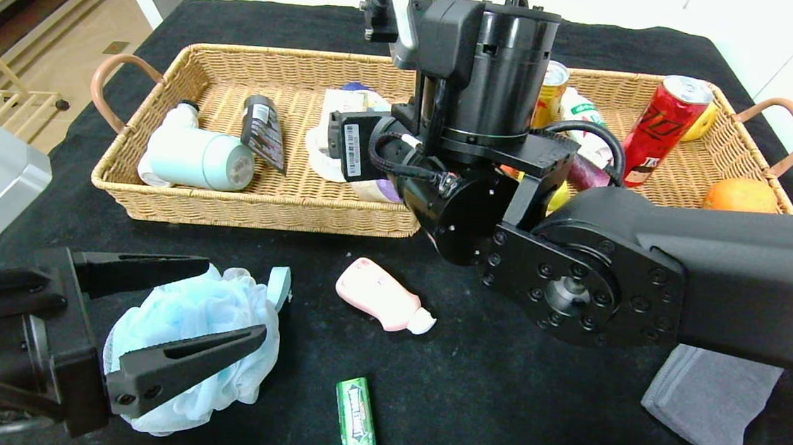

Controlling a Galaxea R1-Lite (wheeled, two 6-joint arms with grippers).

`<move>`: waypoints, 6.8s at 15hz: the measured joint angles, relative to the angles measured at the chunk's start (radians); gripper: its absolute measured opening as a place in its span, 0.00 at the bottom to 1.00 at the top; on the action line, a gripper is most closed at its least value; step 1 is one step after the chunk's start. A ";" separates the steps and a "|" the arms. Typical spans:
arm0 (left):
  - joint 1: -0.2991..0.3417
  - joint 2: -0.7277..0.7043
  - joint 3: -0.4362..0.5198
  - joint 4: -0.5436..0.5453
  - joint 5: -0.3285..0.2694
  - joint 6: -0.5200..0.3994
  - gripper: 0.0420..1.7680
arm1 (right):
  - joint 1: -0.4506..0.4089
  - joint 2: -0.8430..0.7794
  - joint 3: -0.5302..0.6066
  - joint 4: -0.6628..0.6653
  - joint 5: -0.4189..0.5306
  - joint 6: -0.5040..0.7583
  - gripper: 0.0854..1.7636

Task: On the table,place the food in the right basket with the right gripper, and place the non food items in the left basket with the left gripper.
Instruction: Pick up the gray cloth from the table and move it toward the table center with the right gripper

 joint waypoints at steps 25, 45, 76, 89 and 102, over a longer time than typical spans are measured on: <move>-0.001 -0.001 0.006 0.003 -0.002 0.003 0.97 | -0.283 -0.682 0.640 0.617 -0.146 0.376 0.96; -0.009 0.000 0.021 0.002 0.000 0.015 0.97 | -0.499 -0.745 0.765 0.962 0.095 0.825 0.97; -0.009 0.015 0.027 0.003 0.000 0.015 0.97 | -0.672 -0.573 0.838 0.862 0.343 0.979 0.58; -0.007 0.023 0.030 -0.001 0.000 0.016 0.97 | -0.673 -0.557 0.845 0.864 0.342 0.978 0.43; -0.008 0.037 0.032 0.000 0.001 0.016 0.97 | -0.529 -0.724 0.740 1.056 0.323 0.939 0.15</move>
